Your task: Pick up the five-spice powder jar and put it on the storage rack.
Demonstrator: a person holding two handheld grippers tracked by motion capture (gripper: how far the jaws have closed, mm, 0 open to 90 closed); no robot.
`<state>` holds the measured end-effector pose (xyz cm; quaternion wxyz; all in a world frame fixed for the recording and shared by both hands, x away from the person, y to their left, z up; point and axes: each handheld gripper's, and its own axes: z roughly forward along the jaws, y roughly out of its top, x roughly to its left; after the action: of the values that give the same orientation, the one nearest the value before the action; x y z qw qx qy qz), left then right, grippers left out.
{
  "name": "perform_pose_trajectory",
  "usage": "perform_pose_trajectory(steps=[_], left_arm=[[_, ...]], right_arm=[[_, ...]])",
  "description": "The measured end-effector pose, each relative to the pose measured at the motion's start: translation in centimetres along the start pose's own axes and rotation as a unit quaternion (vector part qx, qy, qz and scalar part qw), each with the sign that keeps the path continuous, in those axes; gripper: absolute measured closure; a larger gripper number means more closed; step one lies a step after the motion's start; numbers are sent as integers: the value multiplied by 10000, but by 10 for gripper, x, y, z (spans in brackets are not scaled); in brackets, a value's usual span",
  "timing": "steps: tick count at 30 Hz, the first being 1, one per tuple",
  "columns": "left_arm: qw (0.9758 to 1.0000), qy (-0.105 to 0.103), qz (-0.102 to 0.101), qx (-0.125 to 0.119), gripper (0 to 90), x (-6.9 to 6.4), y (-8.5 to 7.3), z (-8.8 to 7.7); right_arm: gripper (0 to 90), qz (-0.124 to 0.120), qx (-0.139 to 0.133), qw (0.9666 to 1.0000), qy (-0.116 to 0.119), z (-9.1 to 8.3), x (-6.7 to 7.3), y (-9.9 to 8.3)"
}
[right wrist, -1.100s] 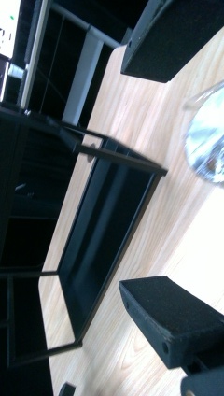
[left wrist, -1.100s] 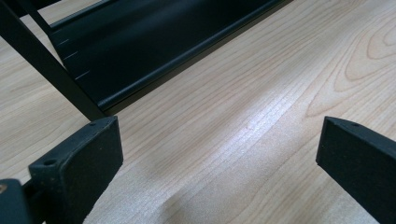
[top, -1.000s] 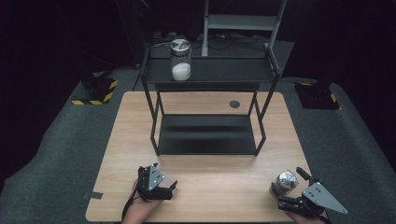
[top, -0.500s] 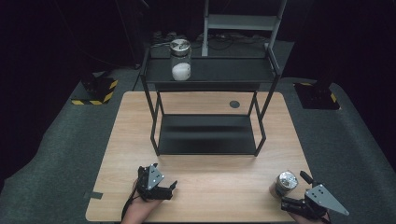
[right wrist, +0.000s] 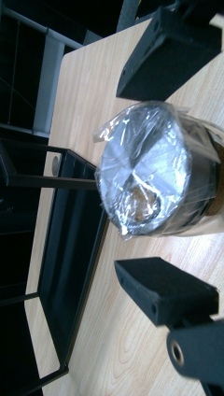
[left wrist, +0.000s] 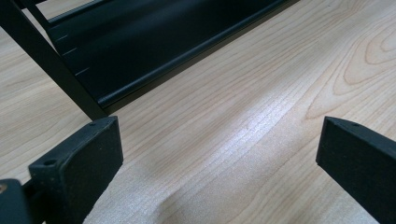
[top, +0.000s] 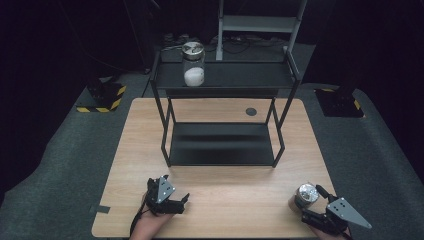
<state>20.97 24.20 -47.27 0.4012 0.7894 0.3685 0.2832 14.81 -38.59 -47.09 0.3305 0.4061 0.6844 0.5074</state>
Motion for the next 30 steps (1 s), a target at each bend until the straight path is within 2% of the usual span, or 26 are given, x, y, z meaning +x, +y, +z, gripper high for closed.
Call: perform_pose_trajectory(steps=[6, 10, 30], left_arm=[[10000, 1, -21, 0, 9, 0, 0, 0], [10000, -3, -32, 6, 9, 1, 0, 0], [10000, -21, -49, 10, 9, 2, 0, 0]], right_arm=[[253, 152, -22, 9999, 77, 1, -6, -6], [307, 154, 0, 9998, 131, 2, -9, -7], [329, 191, -87, 9997, 159, 4, -11, -10]])
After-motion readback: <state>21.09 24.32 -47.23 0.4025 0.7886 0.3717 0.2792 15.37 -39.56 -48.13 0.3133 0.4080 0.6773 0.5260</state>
